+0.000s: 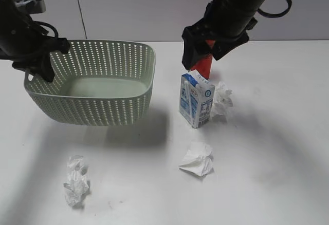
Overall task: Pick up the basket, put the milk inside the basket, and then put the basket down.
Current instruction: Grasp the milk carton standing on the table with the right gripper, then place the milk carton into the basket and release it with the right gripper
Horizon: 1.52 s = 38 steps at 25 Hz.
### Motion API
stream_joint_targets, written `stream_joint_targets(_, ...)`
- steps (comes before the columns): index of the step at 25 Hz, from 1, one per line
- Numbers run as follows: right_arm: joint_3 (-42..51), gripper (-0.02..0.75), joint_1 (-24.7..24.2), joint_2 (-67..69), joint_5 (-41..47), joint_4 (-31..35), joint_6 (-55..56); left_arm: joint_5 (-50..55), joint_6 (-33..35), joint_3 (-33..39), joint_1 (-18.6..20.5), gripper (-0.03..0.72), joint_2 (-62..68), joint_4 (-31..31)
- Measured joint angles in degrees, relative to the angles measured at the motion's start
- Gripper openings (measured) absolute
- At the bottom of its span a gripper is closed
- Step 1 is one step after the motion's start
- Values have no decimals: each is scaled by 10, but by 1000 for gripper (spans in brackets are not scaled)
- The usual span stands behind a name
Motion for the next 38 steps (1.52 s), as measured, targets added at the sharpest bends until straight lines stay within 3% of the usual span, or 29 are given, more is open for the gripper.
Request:
stream_joint_targets(11,-38,610,12,115,15,-24,4,-4,0,0,0,-15,0,1)
stream_joint_targets(17,-38,572,36,149,-2,-78,18,-4,0,0,0,-15,0,1)
stream_joint_targets(20,-39,519,37,160,-5,-96,31,-5,0,0,0,-15,0,1)
stream_joint_targets(24,-40,360,38,166,-4,-96,35,-5,0,0,0,-15,0,1)
stream_joint_targets(26,-50,319,38,166,7,-96,36,-5,0,0,0,-15,0,1)
stream_joint_targets(33,-123,318,38,165,108,-96,36,-5,0,0,0,-15,0,1)
stream_joint_targets(38,-157,318,38,107,124,-96,36,-6,0,0,0,-15,0,1)
